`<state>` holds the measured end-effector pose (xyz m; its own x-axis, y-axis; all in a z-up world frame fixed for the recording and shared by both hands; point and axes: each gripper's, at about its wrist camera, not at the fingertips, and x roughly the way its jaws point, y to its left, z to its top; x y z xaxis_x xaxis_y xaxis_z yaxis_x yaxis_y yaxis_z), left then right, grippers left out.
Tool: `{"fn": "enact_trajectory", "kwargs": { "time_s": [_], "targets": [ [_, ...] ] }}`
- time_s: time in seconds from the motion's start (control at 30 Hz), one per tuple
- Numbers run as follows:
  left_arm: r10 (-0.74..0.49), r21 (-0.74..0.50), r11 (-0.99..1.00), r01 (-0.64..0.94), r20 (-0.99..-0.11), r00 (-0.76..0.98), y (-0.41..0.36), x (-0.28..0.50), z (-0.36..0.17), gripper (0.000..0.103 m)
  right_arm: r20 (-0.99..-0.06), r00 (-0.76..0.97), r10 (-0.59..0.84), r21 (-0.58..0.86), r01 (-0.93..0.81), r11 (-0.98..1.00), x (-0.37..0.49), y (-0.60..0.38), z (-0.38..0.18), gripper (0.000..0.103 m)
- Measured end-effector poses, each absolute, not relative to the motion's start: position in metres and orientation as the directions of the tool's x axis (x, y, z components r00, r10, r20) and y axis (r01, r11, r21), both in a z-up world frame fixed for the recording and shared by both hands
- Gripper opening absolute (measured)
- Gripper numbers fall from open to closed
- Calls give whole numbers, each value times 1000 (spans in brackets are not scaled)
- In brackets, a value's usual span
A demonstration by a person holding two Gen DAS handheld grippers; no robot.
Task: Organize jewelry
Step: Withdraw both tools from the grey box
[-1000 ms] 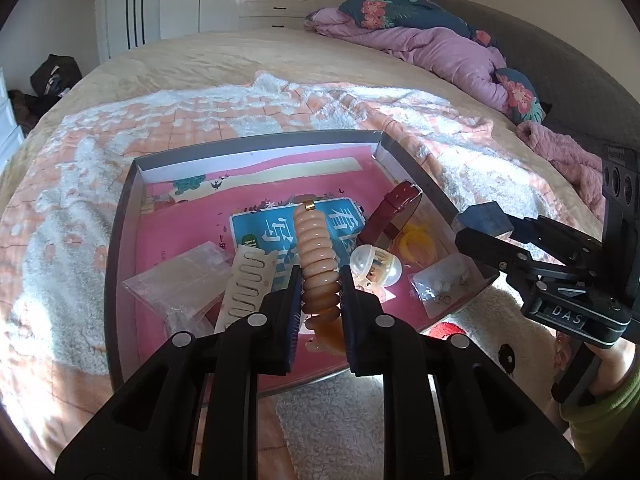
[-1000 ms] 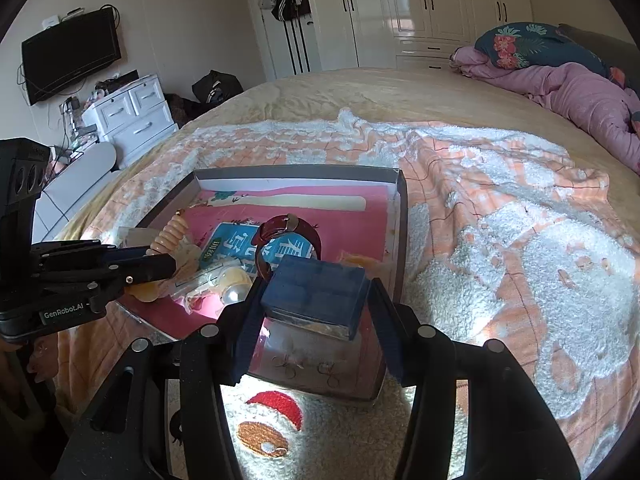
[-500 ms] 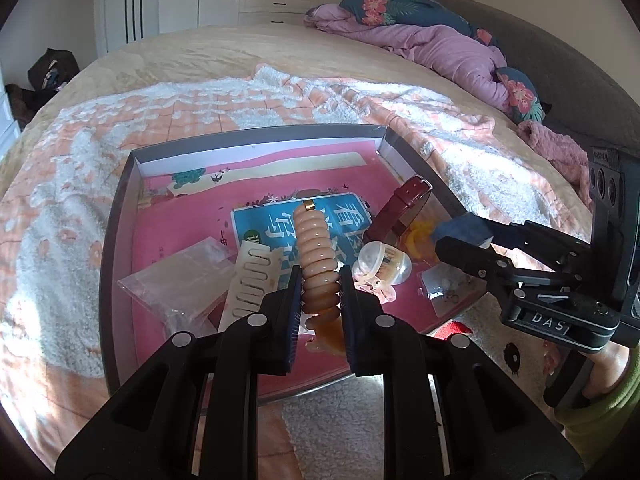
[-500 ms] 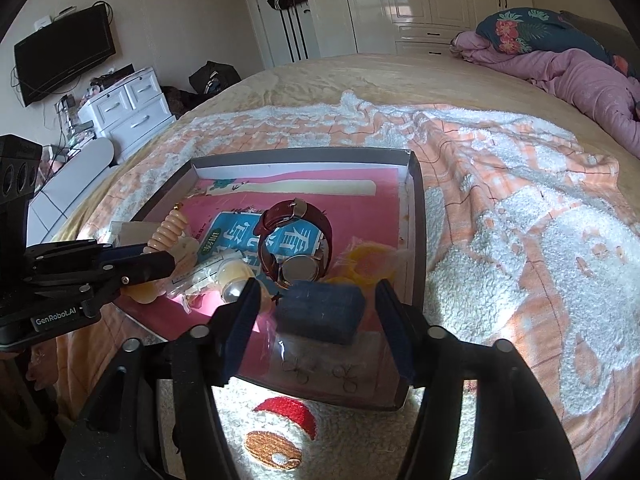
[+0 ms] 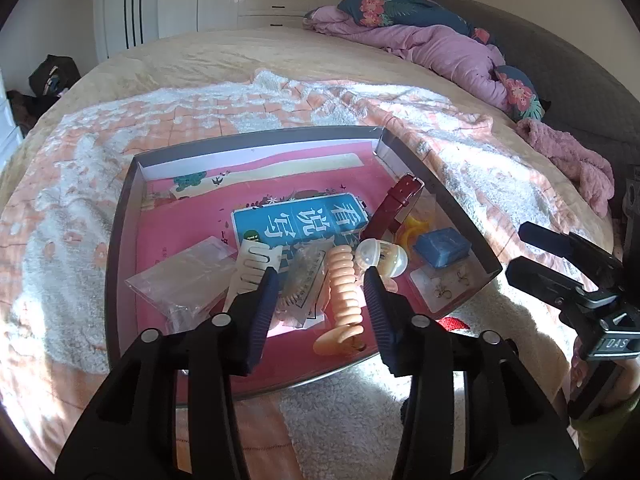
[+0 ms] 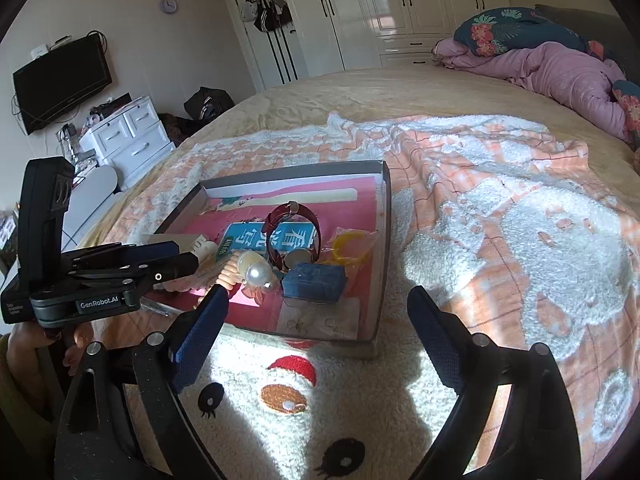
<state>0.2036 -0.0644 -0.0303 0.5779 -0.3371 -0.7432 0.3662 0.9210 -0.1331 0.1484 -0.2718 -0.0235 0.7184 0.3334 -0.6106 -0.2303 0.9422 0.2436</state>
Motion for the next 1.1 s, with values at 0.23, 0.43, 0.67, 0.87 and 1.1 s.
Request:
{"fn": "enact_trajectory", "kwargs": {
  "time_s": [0.23, 0.43, 0.67, 0.87, 1.1],
  "targets": [
    [-333, -131, 929, 347, -708, 623, -58, 180, -6, 70, -581, 750, 316, 196, -248, 949, 110, -276, -3, 98],
    [-311, -115, 940, 321, -678, 666, -52, 148, 15, 93, -562, 765, 315, 167, -268, 949, 86, -273, 8, 98],
    [-295, -120, 950, 289, -649, 701, -43, 106, 25, 93, -562, 765, 314, 126, -296, 947, 62, -260, 6, 98],
    [-259, -107, 962, 252, -657, 708, -35, 80, 17, 93, -570, 756, 323, 122, -311, 943, 45, -251, -2, 98],
    [-241, -104, 967, 232, -662, 710, -31, 58, 6, 93, -588, 745, 315, 129, -298, 946, 38, -244, -12, 98]
  ]
}}
